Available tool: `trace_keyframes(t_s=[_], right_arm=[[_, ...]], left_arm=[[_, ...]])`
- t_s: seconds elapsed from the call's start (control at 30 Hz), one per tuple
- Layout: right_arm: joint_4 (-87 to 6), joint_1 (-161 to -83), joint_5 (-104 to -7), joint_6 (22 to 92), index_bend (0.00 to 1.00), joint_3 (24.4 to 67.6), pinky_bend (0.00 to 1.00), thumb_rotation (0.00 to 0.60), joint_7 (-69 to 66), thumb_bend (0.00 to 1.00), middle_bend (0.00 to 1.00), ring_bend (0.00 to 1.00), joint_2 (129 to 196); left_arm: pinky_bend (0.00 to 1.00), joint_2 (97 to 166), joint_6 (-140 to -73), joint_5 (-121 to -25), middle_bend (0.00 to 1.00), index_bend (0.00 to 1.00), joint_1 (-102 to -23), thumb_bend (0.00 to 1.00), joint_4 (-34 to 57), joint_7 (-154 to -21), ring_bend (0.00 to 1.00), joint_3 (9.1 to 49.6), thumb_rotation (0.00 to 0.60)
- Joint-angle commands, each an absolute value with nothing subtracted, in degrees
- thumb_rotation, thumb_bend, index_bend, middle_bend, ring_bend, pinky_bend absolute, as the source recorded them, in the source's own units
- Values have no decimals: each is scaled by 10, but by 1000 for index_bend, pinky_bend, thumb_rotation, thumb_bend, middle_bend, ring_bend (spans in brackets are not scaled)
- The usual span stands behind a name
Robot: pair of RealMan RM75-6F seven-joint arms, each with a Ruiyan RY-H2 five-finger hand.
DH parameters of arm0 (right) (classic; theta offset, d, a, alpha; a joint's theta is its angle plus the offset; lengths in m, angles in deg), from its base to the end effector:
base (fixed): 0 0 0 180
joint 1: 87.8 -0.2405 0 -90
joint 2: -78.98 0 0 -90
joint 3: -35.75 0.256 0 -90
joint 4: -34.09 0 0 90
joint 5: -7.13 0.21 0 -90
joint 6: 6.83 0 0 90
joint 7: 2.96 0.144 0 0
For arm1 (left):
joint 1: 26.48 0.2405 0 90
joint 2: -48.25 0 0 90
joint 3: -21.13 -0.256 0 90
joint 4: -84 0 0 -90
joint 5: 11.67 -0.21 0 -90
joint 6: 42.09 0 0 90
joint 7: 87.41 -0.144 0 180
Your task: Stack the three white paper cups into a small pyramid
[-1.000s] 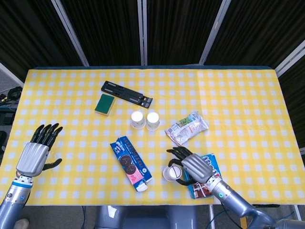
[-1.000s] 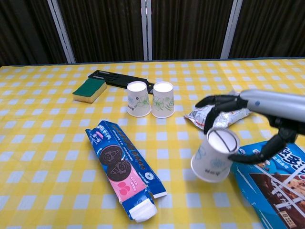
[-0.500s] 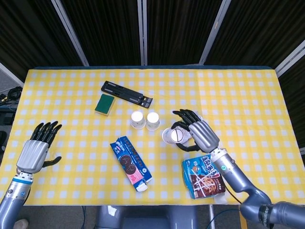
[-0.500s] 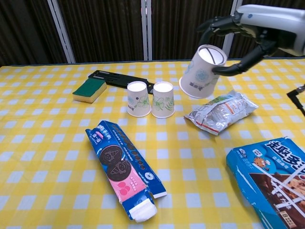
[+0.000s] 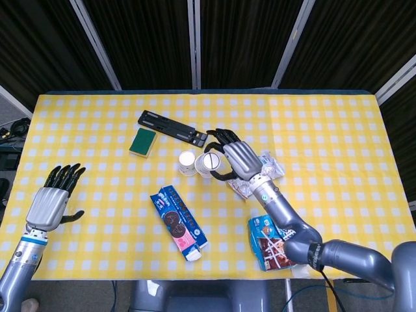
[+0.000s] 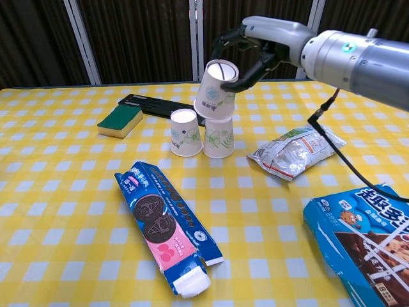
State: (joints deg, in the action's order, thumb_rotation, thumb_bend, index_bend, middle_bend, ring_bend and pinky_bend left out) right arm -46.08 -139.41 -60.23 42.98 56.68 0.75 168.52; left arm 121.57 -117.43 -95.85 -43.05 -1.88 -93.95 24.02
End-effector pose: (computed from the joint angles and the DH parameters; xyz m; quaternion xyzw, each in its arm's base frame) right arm -0.0623 -0.3989 0.0075 0.6742 -0.4375 0.5138 0.3001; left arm -0.2866 0.2426 0.0956 -0.6709 -0.3568 -0.3711 0.5337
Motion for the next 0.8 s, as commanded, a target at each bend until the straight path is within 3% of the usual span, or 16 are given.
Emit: trace_keyframes(t_s=[0.03, 0.8], right_arm=[[-421, -1420, -583, 413, 459, 579, 0, 600, 6, 245, 88, 0, 1716], [-342, -1449, -567, 406, 455, 571, 0, 600, -4, 224, 86, 0, 1763]], left_arm=[[0, 1215, -1170, -953, 0, 0, -432, 143, -17, -936, 0, 243, 600], [0, 1205, -1153, -948, 0, 0, -435, 143, -29, -934, 0, 236, 600]])
